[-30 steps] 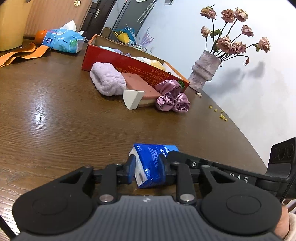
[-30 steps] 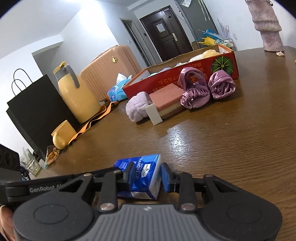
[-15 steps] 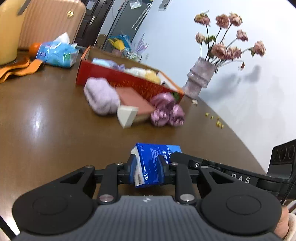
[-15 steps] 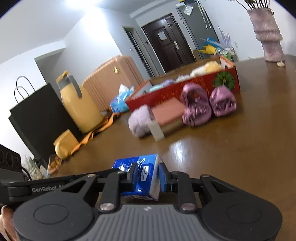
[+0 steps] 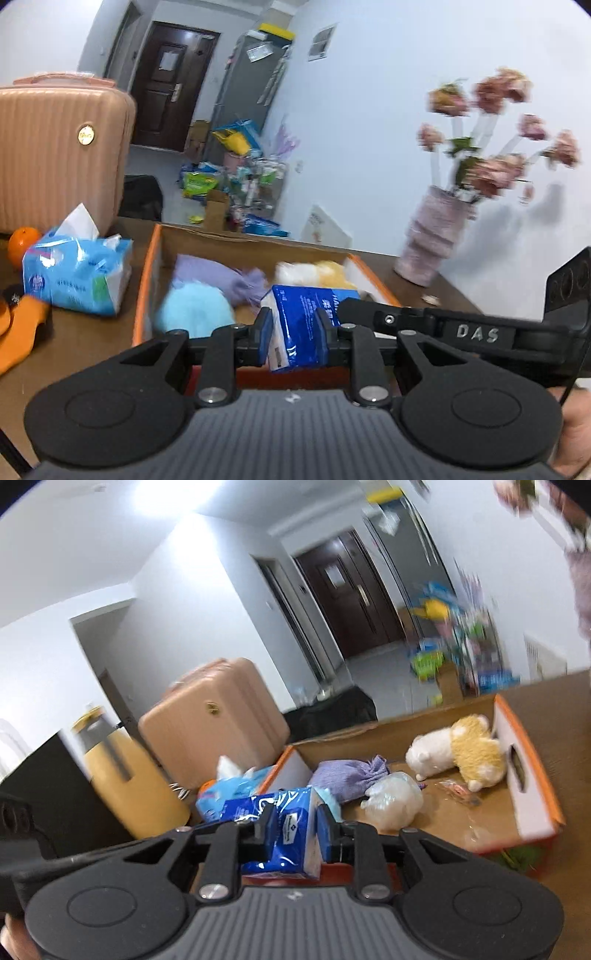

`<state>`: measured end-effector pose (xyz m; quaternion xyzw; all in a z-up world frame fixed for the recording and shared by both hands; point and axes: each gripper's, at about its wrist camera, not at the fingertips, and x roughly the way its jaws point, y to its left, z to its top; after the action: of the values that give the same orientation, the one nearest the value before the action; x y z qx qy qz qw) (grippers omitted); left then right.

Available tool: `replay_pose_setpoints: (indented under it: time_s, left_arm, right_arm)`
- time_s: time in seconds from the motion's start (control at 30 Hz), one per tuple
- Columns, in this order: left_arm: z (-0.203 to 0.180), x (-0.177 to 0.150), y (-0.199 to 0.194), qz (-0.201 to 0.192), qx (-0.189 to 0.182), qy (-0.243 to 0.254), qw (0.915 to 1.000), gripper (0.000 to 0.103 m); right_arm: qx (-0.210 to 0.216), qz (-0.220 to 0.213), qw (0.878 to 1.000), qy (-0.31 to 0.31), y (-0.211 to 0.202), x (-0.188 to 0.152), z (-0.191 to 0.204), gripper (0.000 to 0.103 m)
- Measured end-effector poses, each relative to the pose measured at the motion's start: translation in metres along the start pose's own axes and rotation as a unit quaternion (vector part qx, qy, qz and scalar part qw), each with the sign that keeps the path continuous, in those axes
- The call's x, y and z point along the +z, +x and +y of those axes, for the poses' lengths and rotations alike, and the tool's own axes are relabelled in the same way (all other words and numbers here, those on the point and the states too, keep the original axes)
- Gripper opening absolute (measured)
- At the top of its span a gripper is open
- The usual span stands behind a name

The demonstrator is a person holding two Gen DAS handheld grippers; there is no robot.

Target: Organize soft objects

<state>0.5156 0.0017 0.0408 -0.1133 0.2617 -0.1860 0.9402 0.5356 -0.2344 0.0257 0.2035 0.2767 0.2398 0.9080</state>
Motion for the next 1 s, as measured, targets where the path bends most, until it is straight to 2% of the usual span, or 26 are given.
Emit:
replay_pose_setpoints:
  time_s: [0.13,0.2,0.3,0.47,0.53,0.57,0.63,0.83,0.93,1.0]
  left_arm:
    - [0.025,0.005,0.028,0.021,0.034,0.008,0.9992,0.024]
    - [0.031,-0.001,0.039,0.029,0.058,0.035,0.9973,0.024]
    - [0.04,-0.01,0.051,0.048,0.093,0.047,0.9934,0.024]
    - [0.052,-0.011,0.038,0.043,0.09,0.046,0.9939,0.026]
    - [0.049,-0.008,0.029,0.034,0.09,0.053,0.9939,0.03]
    - [0.045,-0.005,0.024,0.03,0.089,0.056,0.994,0.036]
    - [0.04,-0.001,0.01,0.019,0.093,0.058,0.9938,0.038]
    - [0.015,0.021,-0.053,-0.023,0.099,0.065,0.9926,0.045]
    - [0.0,0.028,-0.094,-0.058,0.1,0.075,0.9904,0.058]
    - [-0.01,0.027,-0.121,-0.078,0.099,0.084,0.9885,0.072]
  right_arm:
    - [-0.001,0.051,0.999,0.006,0.056,0.011,-0.007,0.023]
    - [-0.004,0.067,0.998,-0.006,0.079,0.005,-0.005,0.023]
    - [-0.007,0.1,0.995,0.004,0.11,-0.007,-0.006,0.024]
    - [-0.009,0.122,0.992,-0.011,0.116,-0.013,0.004,0.025]
    - [-0.014,0.119,0.993,-0.019,0.106,-0.007,0.007,0.026]
    - [-0.017,0.116,0.993,-0.021,0.099,-0.004,0.008,0.026]
    - [-0.021,0.105,0.994,-0.024,0.08,0.005,0.01,0.026]
    - [-0.046,0.039,0.996,-0.065,-0.008,0.033,0.031,0.033]
    - [-0.066,0.004,0.994,-0.086,-0.058,0.042,0.041,0.036]
    - [-0.072,-0.02,0.993,-0.095,-0.096,0.043,0.046,0.042]
